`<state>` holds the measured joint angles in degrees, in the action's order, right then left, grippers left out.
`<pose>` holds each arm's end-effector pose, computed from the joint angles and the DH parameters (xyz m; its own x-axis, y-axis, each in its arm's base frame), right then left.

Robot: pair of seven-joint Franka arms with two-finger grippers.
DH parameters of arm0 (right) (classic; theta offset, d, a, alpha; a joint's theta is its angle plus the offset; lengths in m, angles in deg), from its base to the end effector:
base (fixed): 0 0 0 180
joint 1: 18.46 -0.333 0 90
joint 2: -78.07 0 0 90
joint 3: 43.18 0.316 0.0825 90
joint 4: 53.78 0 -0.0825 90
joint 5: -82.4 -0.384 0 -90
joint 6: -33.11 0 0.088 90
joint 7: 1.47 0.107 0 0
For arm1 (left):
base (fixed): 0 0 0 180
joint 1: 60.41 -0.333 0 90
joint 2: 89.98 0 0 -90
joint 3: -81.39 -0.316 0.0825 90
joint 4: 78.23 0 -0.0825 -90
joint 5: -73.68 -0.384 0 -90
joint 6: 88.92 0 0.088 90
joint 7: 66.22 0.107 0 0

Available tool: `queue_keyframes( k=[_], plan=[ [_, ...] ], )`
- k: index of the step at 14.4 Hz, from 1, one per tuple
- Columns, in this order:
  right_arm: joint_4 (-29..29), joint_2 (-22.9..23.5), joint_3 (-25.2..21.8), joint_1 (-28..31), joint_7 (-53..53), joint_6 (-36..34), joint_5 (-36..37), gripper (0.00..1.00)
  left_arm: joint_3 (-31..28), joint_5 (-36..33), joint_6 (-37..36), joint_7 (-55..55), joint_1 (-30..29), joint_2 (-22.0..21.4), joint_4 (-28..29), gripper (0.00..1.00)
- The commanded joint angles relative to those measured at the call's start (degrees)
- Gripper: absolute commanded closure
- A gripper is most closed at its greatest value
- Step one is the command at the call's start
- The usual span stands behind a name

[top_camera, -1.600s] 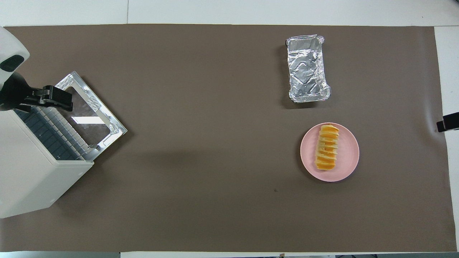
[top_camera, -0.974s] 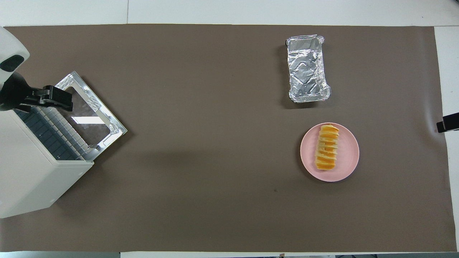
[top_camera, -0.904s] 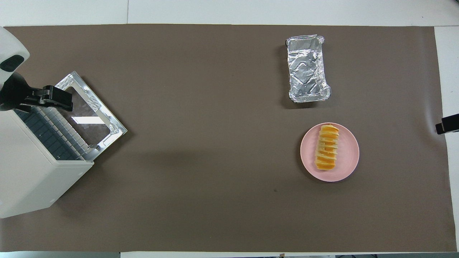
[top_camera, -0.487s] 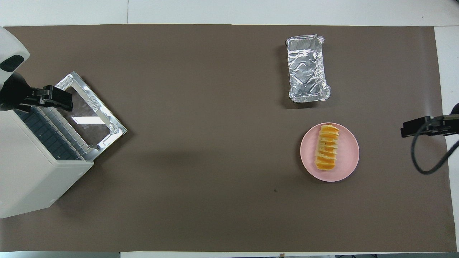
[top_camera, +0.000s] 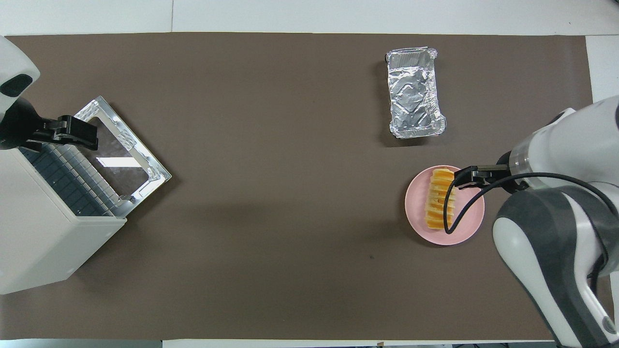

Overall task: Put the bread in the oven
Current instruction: 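Reach the right gripper to the orange bread on the pink plate and grasp it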

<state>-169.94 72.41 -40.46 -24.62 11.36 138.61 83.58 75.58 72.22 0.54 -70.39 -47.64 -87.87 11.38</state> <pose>0.5118 0.0789 0.4841 0.9947 -0.0645 -0.0798 -0.0612 -0.9972 0.0428 0.5601 -0.0667 0.6064 0.9981 -0.0483 -0.0370 -0.0495 -0.9983 -0.0320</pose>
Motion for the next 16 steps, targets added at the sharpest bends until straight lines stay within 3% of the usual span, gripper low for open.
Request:
queue_keyframes(
  k=[1,6,16],
  plan=[
    [-4.9,1.1,-0.3,-1.0,1.8,6.9,0.0,0.0,0.1,0.8,-0.5,0.0,-0.4,-0.9,0.8,0.0],
    [-12.6,4.1,-0.3,-1.0,1.3,20.8,0.0,0.0,0.1,0.8,-0.4,0.0,-0.4,-1.0,0.8,0.0],
    [-14.6,8.7,-0.3,-0.1,1.2,28.5,0.1,0.0,0.1,0.8,-0.4,0.0,-0.4,-0.9,0.8,0.0]
  ],
)
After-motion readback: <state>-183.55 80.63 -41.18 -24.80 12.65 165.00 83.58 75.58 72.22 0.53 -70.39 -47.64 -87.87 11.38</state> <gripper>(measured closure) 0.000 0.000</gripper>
